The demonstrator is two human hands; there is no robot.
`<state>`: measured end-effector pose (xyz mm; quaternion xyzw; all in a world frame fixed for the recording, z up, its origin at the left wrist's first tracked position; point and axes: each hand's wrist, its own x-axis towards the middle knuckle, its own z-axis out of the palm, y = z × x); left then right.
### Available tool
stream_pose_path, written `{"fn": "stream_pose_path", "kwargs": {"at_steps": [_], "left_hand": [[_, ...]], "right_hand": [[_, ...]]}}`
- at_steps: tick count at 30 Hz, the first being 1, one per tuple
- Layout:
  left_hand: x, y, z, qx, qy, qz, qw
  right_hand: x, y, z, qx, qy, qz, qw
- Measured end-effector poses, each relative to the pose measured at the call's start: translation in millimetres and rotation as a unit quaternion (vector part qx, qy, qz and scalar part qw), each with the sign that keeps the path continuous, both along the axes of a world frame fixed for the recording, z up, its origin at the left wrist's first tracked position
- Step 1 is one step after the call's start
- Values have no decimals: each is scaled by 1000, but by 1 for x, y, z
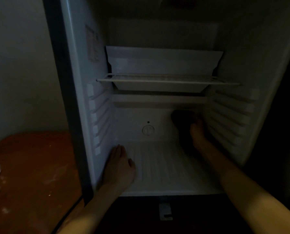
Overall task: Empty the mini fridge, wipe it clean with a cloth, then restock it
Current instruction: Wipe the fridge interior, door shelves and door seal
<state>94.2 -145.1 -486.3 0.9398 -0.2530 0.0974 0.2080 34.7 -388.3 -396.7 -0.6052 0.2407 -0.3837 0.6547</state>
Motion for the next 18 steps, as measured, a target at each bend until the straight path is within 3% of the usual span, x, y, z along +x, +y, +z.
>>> {"fn": "stream_pose_path", "kwargs": {"at_steps": [4, 6, 8, 12, 16, 18], "left_hand": [[0, -1, 2, 2, -1, -3, 1000], [0, 0, 2, 1, -1, -4, 1000], [-1, 1, 3, 9, -1, -4, 1000], [-1, 0, 3, 2, -1, -3, 1000], [0, 1, 2, 8, -1, -4, 1000], [-2, 0, 3, 6, -1, -3, 1000]], "right_hand": [[-14, 19, -24, 49, 130, 35, 990], [-14, 19, -13, -8, 168, 19, 986], [-8, 20, 7, -60, 155, 1, 986], [13, 25, 32, -59, 33, 7, 998], [6, 25, -19, -59, 143, 113, 982], [10, 24, -34, -136, 217, 167, 952]]}}
